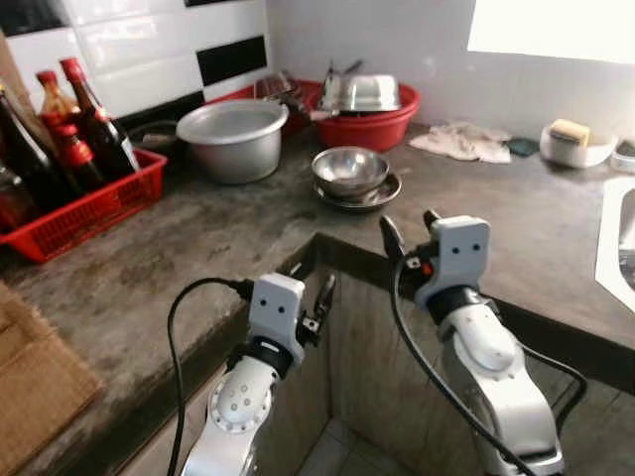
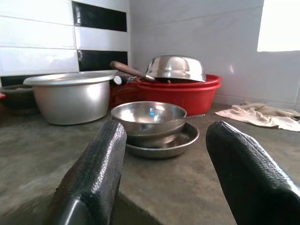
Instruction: Kitchen organization
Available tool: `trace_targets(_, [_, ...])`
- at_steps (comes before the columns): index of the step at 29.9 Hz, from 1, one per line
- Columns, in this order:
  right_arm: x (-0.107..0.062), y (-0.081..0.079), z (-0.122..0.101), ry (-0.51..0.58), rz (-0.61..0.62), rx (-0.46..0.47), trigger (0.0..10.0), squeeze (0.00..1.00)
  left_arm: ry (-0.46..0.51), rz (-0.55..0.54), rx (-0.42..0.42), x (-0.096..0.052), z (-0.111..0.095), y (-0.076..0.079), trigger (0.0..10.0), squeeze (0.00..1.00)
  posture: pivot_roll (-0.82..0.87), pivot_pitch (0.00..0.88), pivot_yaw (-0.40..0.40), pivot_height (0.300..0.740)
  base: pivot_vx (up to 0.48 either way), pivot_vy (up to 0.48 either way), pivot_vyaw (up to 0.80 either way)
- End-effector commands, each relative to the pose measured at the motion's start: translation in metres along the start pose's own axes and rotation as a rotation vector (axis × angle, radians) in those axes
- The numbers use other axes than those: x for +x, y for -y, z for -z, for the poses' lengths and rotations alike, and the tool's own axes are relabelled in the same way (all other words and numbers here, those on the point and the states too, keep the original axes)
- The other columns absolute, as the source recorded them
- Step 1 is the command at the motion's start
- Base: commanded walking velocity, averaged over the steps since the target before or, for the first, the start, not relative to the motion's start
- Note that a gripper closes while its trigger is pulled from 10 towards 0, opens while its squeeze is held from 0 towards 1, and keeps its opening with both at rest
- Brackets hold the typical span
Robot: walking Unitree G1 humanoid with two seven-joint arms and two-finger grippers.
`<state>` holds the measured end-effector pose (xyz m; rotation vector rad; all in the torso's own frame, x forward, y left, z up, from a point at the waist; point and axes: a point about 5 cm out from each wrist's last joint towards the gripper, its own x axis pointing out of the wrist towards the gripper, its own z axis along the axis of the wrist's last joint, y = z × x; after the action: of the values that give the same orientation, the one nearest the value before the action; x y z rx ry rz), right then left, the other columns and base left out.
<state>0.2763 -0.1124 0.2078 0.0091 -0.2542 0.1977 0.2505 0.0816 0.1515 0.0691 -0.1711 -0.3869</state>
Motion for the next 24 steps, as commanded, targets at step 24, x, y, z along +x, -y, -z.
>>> trace_targets(24, [0.019, 0.016, 0.009, -0.054, -0.042, 0.081, 10.0, 0.0, -0.027, -0.054, -0.035, 0.001, 0.005, -0.002, 10.0, 0.0, 0.07, 0.037, 0.01, 0.74, 0.055, -0.058, 0.0])
